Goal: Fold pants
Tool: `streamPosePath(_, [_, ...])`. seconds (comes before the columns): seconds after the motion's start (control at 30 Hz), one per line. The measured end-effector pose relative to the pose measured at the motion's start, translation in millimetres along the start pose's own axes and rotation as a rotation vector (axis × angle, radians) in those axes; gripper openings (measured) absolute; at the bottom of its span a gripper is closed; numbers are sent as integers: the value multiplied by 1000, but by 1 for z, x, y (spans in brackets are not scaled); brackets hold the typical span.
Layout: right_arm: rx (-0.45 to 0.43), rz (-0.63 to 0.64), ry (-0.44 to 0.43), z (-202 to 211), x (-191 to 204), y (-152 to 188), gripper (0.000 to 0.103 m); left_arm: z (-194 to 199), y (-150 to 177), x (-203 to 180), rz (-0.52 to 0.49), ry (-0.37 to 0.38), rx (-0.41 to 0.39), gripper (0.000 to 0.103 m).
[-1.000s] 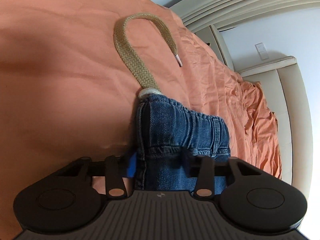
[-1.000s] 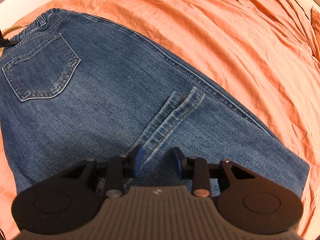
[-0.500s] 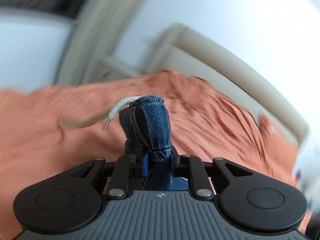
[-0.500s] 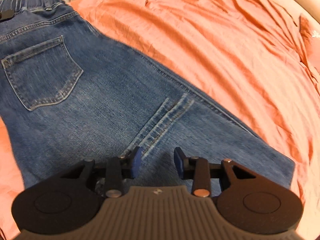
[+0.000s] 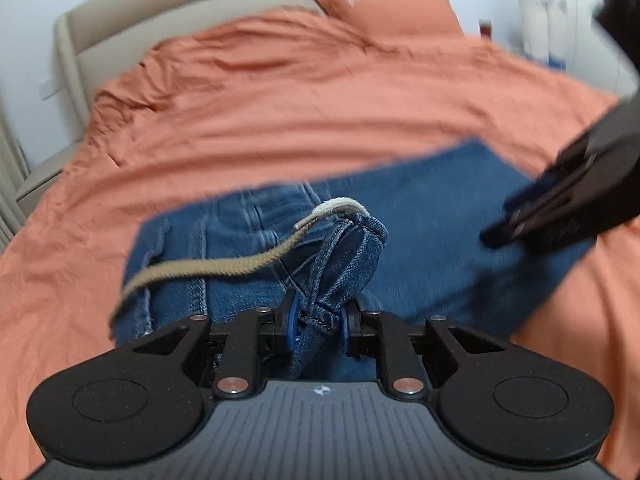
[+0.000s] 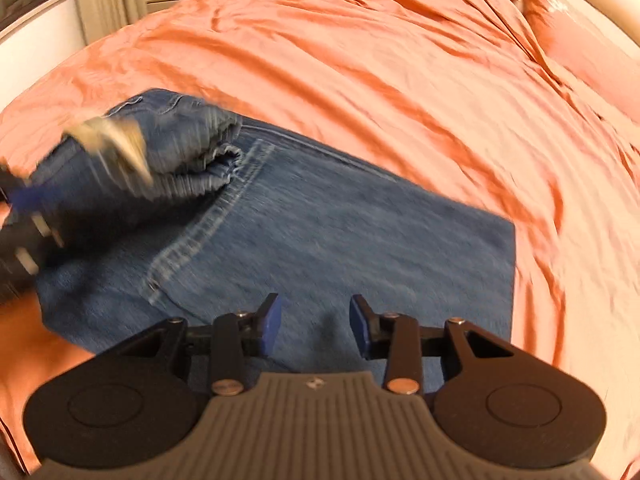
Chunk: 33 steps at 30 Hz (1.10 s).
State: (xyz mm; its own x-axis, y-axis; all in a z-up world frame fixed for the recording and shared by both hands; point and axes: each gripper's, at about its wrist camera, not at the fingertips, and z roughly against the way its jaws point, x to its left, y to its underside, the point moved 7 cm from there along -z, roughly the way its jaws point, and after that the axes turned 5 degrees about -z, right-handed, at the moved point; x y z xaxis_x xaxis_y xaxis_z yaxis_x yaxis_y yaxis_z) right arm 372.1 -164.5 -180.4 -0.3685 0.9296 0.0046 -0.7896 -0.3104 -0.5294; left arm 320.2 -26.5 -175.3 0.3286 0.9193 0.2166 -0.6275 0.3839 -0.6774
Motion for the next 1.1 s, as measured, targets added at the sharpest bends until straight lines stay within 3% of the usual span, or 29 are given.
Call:
streamPosePath(0.13, [20, -15, -9, 1, -2, 14, 35, -4, 11, 6, 74, 88, 53, 31])
streamPosePath(0.2, [28, -13, -15, 2, -1, 21, 35, -3, 16, 16, 152, 162, 53, 47])
streamPosePath(0.27, [26, -10, -20, 5, 1, 24, 36, -4, 16, 25, 231, 239, 51, 57])
streamPosePath(0.4, [5, -9, -21, 15, 0, 28, 40, 4, 13, 41, 368, 337, 11, 68])
streamPosePath(0.53, [-17, -9, -21, 25, 2, 24, 43, 25, 7, 59, 443, 389, -69, 72])
streamPosePath(0.67, [-61, -27, -50, 36, 8, 13, 45, 35, 4, 86, 506, 342, -133, 72])
streamPosePath(0.9, [-106, -80, -165, 35, 35, -20, 41, 26, 15, 139, 643, 138, -146, 68])
streamPosePath(1.03, [-112, -185, -275, 14, 42, -41, 42, 13, 19, 164, 708, 88, -147, 64])
streamPosePath(1.1, [-102, -274, -332, -1, 40, -50, 49, 5, 23, 173, 733, 81, -136, 62])
